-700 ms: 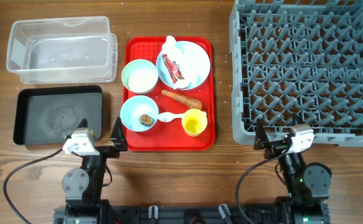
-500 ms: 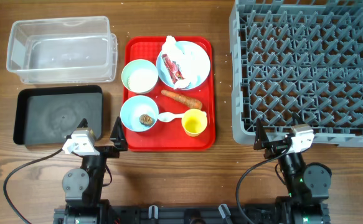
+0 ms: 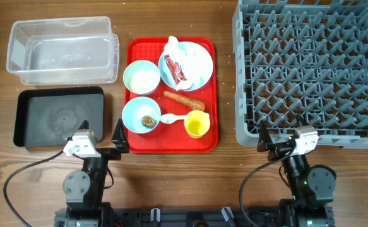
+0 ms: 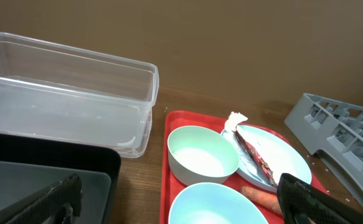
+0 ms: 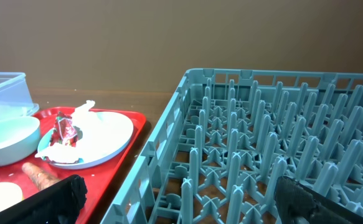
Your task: Sort waste into correct bins and load items into the dishwasher rack
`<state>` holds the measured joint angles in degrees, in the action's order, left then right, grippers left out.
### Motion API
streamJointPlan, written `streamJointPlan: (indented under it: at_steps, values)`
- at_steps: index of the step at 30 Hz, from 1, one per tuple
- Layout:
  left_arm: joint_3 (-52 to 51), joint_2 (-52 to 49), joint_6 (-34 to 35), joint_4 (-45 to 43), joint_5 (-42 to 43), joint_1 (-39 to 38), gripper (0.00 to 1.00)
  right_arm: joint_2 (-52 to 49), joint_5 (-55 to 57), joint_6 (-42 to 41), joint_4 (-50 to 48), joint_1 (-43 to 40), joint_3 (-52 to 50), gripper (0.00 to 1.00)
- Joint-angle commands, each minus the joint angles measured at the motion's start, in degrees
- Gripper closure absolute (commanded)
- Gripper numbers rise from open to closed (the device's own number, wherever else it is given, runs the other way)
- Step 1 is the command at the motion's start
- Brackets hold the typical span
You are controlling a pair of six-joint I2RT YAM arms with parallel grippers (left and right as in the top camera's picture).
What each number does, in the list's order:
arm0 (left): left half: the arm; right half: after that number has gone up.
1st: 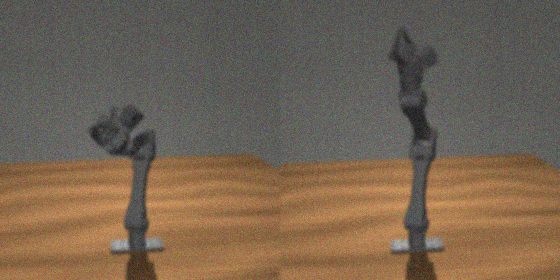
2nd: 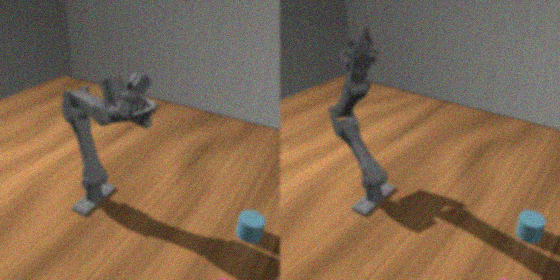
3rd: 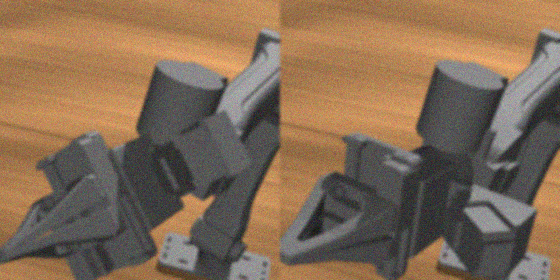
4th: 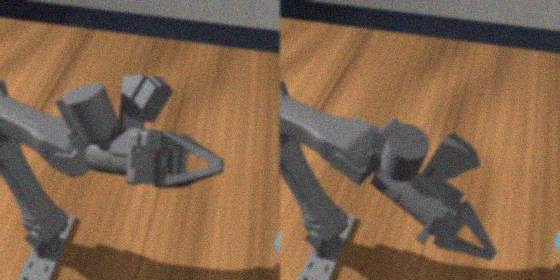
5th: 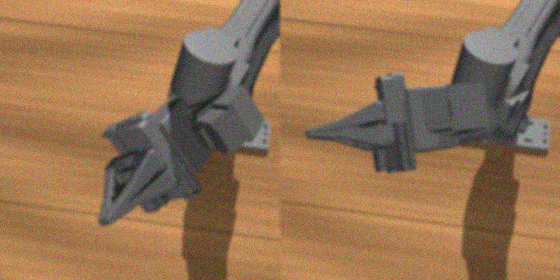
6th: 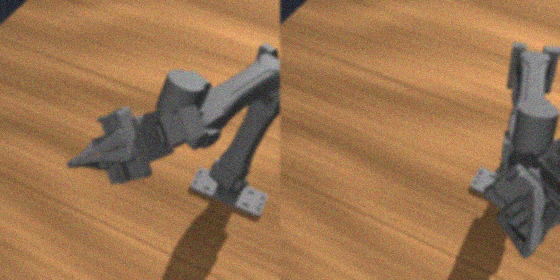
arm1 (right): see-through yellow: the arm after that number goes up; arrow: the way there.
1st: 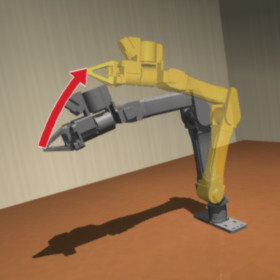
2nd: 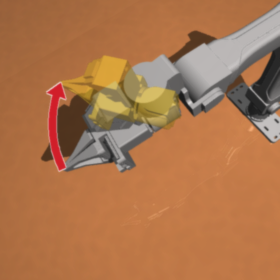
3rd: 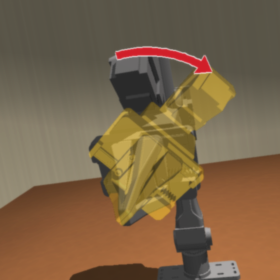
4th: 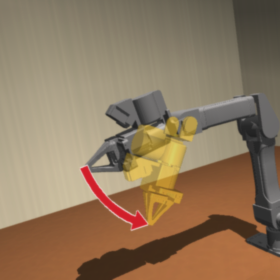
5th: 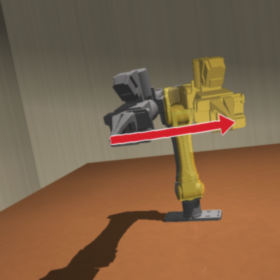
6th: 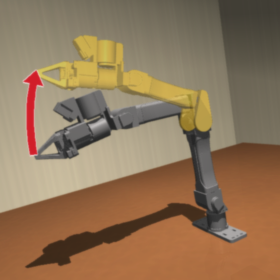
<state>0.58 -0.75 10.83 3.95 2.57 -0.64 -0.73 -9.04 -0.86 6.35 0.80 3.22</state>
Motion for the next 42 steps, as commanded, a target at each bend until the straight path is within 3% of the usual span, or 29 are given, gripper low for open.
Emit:
streamJointPlan:
  at_steps: [1, 17, 22, 27, 33, 37, 42]
  values:
    - [-0.24, 0.37, -0.07, 0.39, -0.74, 0.11, 0.00, 0.46, -1.16, -0.79, -0.26, -0.28, -0.04, 0.00]
    - [-0.24, 0.37, -0.07, 0.39, -0.74, 0.11, 0.00, 0.46, -1.18, -0.81, -0.28, -0.28, -0.04, 0.00]
    - [-0.24, 0.37, 0.15, -3.30, -0.46, 0.15, 0.00, 0.46, -6.73, -2.25, -1.55, -0.28, -0.02, 0.00]
    - [4.48, -1.07, -0.11, 1.09, 2.27, 0.15, 0.00, 0.02, -9.90, -2.10, -3.74, -0.28, 4.63, 0.00]
    - [21.81, -18.97, -0.11, 4.74, 8.17, 0.15, 0.00, -8.48, -11.61, -1.03, 3.76, -0.28, 18.64, 0.00]
    - [42.23, -38.86, -0.11, 17.46, 10.54, 0.11, 0.00, -18.80, -10.01, 1.44, 11.04, -0.28, 31.50, 0.00]
    - [70.14, -63.36, -1.40, 41.22, 11.76, -1.68, 0.00, -34.42, -3.43, 2.32, 28.89, -0.28, 46.58, 0.00]
